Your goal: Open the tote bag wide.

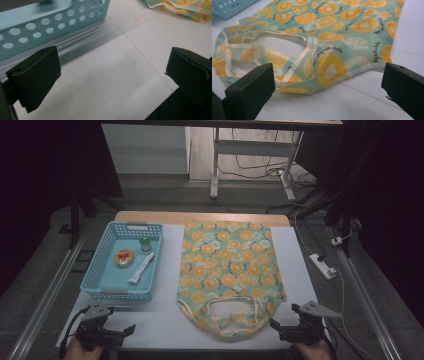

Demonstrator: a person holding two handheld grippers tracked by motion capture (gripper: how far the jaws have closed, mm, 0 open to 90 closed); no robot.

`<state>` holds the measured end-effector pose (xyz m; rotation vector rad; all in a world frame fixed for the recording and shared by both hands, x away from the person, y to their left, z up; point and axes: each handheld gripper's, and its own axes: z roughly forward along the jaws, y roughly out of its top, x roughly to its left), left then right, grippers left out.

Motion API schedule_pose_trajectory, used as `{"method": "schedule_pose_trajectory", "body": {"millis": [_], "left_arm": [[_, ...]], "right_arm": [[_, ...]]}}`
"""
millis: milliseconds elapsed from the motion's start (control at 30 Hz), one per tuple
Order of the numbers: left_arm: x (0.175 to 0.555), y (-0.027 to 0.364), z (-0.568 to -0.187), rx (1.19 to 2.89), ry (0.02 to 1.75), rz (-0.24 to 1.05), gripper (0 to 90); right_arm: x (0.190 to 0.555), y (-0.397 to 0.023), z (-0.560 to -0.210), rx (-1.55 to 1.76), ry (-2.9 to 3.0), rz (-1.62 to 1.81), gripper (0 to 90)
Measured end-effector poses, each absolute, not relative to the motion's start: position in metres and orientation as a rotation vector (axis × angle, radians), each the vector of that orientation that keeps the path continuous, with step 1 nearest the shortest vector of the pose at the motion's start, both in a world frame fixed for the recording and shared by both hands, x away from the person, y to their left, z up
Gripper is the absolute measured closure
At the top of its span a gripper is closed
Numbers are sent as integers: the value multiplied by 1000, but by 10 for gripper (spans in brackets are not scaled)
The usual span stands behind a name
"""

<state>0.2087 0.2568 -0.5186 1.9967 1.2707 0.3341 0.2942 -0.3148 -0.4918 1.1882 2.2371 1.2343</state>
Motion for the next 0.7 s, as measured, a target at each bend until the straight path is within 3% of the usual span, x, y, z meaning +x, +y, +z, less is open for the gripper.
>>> {"method": "schedule_pose_trajectory", "body": {"millis": [700], "left_arm": [[210, 256, -519, 2014, 1255, 314, 0]], "right_arm": [[297, -309, -493, 1155, 2308, 1188, 0]]}}
